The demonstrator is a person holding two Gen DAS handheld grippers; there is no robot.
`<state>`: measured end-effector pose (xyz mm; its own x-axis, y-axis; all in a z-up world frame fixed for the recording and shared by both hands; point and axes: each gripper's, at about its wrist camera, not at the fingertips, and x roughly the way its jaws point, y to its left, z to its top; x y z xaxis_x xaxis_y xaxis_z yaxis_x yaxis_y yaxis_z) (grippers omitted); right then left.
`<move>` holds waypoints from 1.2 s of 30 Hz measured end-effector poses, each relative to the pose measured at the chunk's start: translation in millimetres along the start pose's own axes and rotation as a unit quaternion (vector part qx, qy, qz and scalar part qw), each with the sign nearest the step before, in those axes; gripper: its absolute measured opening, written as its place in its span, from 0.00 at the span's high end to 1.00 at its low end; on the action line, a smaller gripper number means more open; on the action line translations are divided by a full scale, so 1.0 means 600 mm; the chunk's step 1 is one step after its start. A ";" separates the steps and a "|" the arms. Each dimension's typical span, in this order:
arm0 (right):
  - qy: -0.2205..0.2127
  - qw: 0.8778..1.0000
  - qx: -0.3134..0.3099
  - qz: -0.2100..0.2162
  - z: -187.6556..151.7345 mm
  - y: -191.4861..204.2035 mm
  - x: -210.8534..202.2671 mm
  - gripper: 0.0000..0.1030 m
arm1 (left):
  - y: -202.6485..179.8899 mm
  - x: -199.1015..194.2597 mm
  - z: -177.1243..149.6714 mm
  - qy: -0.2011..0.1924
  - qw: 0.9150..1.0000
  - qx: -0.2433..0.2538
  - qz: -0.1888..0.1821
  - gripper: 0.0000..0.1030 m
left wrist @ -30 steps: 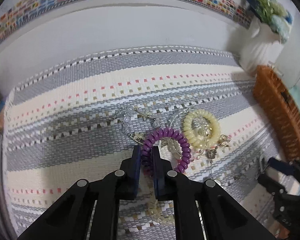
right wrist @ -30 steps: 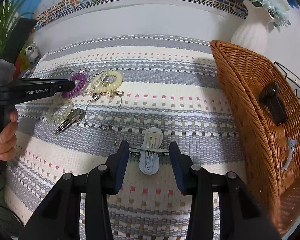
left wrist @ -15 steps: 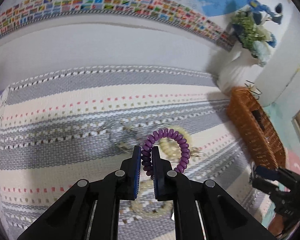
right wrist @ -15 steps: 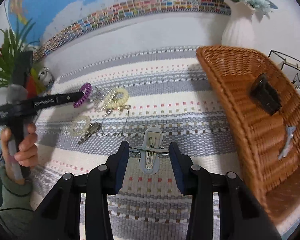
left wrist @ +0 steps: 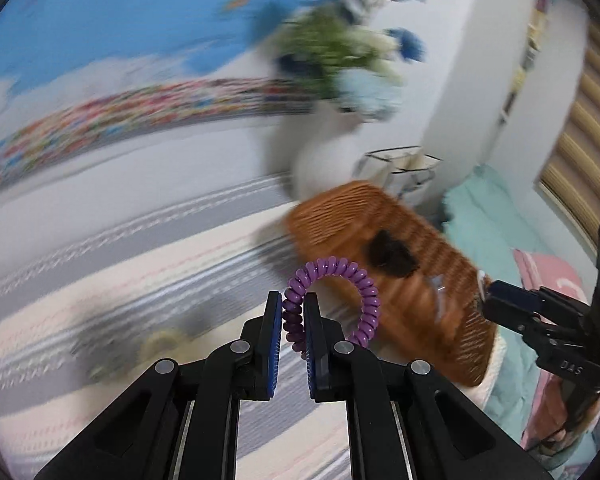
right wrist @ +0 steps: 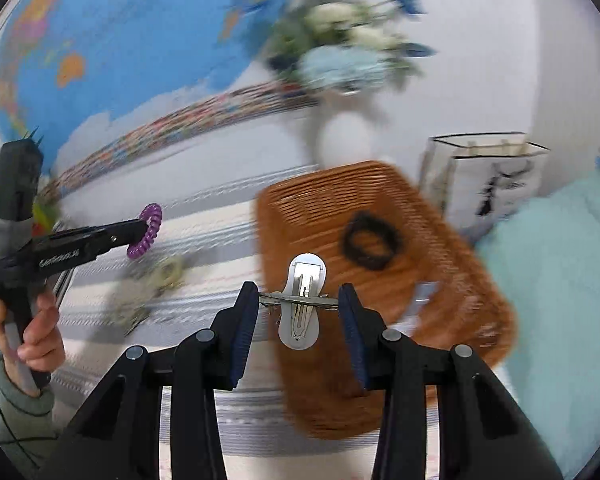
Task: Organize jewelry
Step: 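Carry the bracelet and hair clip into the wicker basket while both tools open to release, then move both tools back over the remaining jewelry on the mat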
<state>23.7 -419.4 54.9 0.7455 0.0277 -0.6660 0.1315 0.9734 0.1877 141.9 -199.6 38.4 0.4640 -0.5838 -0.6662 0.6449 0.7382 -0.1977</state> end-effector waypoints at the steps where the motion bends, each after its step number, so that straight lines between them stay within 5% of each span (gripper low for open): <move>1: -0.003 1.000 0.011 -0.003 0.002 -0.019 -0.002 0.57 | -0.026 0.015 0.012 0.002 1.000 0.010 -0.004 0.90; 9: 0.038 0.997 0.058 -0.015 0.003 -0.124 0.042 0.57 | -0.141 0.175 0.062 0.091 0.994 0.026 -0.047 0.90; 16: 0.077 0.996 0.045 0.000 -0.002 -0.133 0.106 0.57 | -0.159 0.256 0.039 0.152 0.987 0.028 -0.035 0.90; 28: 0.100 0.994 0.019 -0.030 -0.008 -0.127 0.151 0.57 | -0.170 0.270 0.030 0.154 0.985 0.075 -0.014 0.90; 32: 0.092 0.995 0.035 -0.012 -0.008 -0.134 0.136 0.55 | -0.158 0.256 0.037 0.155 0.985 0.058 -0.042 0.74; 36: 0.079 0.996 0.047 -0.006 -0.011 -0.139 0.109 0.55 | -0.142 0.214 0.036 0.122 0.990 0.062 -0.031 0.70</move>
<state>57.2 -497.1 -9.4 0.6324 0.0596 -0.7724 0.2050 0.9486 0.2411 159.9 -344.7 -14.6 0.2709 -0.5161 -0.8126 0.7445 0.6474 -0.1630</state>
